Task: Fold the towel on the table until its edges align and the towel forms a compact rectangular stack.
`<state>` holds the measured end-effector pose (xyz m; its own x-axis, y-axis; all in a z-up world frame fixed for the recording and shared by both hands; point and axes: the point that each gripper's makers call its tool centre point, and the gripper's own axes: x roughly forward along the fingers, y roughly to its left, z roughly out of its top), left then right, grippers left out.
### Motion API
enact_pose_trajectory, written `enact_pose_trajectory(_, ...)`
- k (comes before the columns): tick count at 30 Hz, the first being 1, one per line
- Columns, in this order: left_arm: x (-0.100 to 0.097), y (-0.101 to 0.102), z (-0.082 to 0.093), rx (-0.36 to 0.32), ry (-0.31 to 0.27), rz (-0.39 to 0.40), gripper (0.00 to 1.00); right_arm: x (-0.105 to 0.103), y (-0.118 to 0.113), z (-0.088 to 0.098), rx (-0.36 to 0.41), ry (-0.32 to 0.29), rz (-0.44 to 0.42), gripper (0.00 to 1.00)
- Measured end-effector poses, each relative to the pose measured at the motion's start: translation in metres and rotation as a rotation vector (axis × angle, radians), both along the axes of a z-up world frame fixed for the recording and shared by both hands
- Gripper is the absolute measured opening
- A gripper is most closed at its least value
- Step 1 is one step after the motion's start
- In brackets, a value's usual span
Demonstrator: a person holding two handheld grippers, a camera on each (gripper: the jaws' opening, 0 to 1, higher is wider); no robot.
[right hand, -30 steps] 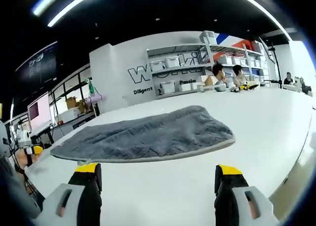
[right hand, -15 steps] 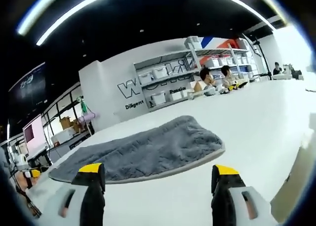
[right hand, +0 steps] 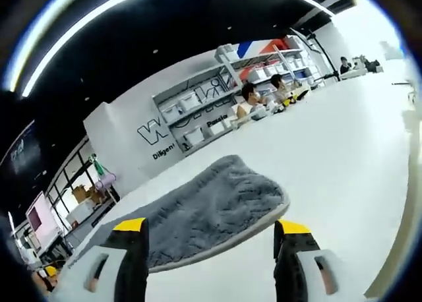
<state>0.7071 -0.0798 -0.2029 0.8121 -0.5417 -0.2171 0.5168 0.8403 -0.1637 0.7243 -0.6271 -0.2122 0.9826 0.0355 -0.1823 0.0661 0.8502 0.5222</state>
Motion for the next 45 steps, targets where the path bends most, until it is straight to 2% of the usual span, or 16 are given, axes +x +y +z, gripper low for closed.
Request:
enact_pose_trajectory(3, 0.001, -0.001, 0.0, 0.002, 0.0, 0.0, 0.99, 0.004, 0.0, -0.003, 0.032, 0.004, 0.002, 0.79)
enact_pose_trajectory(7, 0.001, -0.004, 0.0, 0.0, -0.001, -0.007, 0.99, 0.005, -0.005, -0.005, 0.014, 0.02, -0.016, 0.79)
enact_pose_trajectory(15, 0.001, -0.003, -0.001, -0.001, 0.002, -0.002, 0.99, 0.012, -0.011, -0.006, 0.025, 0.026, -0.023, 0.79)
enact_pose_trajectory(26, 0.0, 0.0, -0.001, 0.001, 0.003, 0.009, 0.99, 0.019, -0.011, -0.006, 0.038, 0.022, -0.026, 0.78)
enact_pose_trajectory(31, -0.001, -0.001, -0.001, 0.001, 0.003, 0.007, 0.99, 0.025, -0.014, -0.004, 0.013, 0.004, -0.033, 0.76)
enact_pose_trajectory(36, -0.002, 0.002, -0.001, 0.002, 0.002, 0.013, 0.99, 0.03, -0.02, -0.002, -0.015, -0.008, -0.044, 0.67)
enact_pose_trajectory(39, -0.002, 0.003, -0.002, 0.003, 0.003, 0.015, 0.99, 0.032, -0.025, 0.001, -0.05, -0.027, -0.055, 0.58)
enact_pose_trajectory(40, -0.002, 0.003, -0.002, 0.003, 0.004, 0.016, 0.99, 0.033, -0.026, 0.002, -0.107, -0.02, -0.047, 0.55)
enact_pose_trajectory(43, -0.002, 0.004, -0.002, 0.004, 0.005, 0.019, 0.99, 0.033, -0.033, -0.001, -0.213, 0.014, -0.059, 0.47)
enact_pose_trajectory(45, -0.002, 0.004, -0.002, 0.004, 0.005, 0.019, 0.99, 0.034, -0.037, 0.0, -0.244, 0.01, -0.056, 0.38)
